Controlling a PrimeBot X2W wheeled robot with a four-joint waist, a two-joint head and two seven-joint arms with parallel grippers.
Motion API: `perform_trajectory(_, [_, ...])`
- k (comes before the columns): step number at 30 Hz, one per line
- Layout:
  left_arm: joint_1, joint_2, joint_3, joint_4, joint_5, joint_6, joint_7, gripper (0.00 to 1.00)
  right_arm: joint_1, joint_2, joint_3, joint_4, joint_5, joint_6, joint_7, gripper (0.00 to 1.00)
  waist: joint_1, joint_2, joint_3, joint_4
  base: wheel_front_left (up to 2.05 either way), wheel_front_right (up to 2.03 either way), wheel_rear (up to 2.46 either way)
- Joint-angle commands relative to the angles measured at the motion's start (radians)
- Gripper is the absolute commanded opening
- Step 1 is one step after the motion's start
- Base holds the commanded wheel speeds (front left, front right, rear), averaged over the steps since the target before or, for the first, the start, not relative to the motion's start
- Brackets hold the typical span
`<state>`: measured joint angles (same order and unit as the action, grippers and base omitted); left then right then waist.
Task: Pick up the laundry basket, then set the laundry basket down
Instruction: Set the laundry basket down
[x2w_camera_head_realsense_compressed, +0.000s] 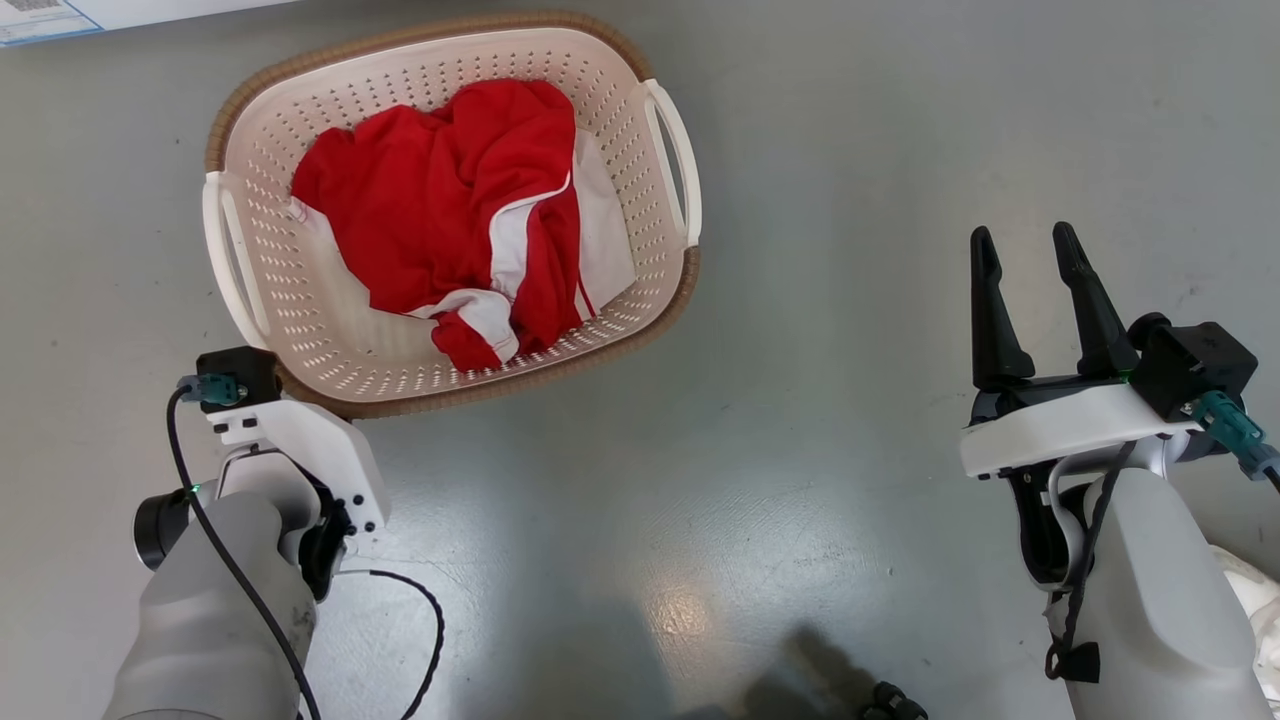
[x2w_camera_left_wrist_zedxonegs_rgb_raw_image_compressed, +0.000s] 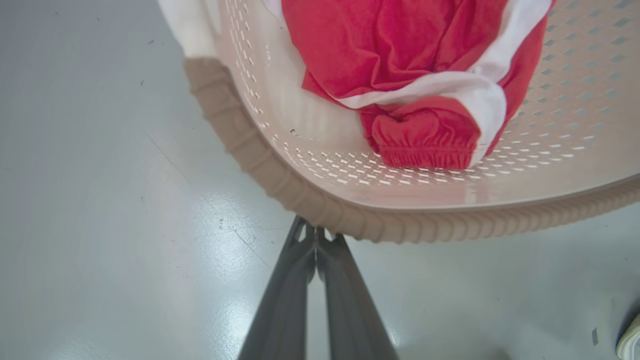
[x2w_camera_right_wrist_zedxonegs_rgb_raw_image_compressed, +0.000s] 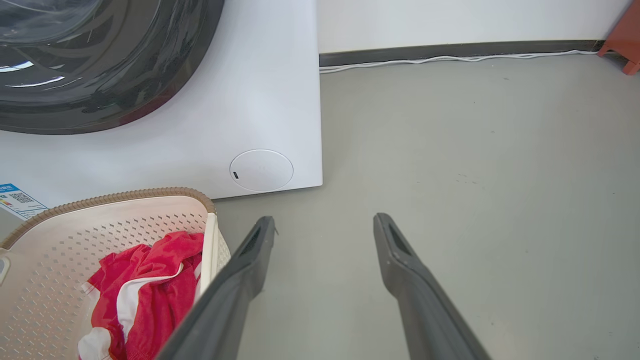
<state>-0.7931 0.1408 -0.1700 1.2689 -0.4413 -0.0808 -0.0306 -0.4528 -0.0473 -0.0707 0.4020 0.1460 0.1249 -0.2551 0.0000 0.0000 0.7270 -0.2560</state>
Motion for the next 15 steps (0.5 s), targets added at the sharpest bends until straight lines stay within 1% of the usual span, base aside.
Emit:
perform_trajectory(1, [0.001, 0.017, 0.014, -0.004, -0.009, -0.008, -0.007, 0.00, 0.019, -0.003, 0.015, -0.012, 0.007, 0.006, -0.007, 1.00, 0.0000, 0.0000, -0.002, 0.001, 0.00, 0.00, 0.00])
perform_trajectory(6, [-0.003, 0.018, 0.013, -0.002, -0.015, -0.008, -0.015, 0.00, 0.019, -0.003, 0.018, -0.010, 0.007, 0.006, -0.007, 1.00, 0.0000, 0.0000, -0.004, 0.001, 0.00, 0.00, 0.00])
perform_trajectory(15, [-0.017, 0.023, 0.006, 0.002, -0.020, 0.006, -0.041, 0.00, 0.021, -0.003, 0.018, -0.005, 0.002, 0.006, -0.007, 1.00, 0.0000, 0.0000, -0.007, 0.001, 0.00, 0.00, 0.00])
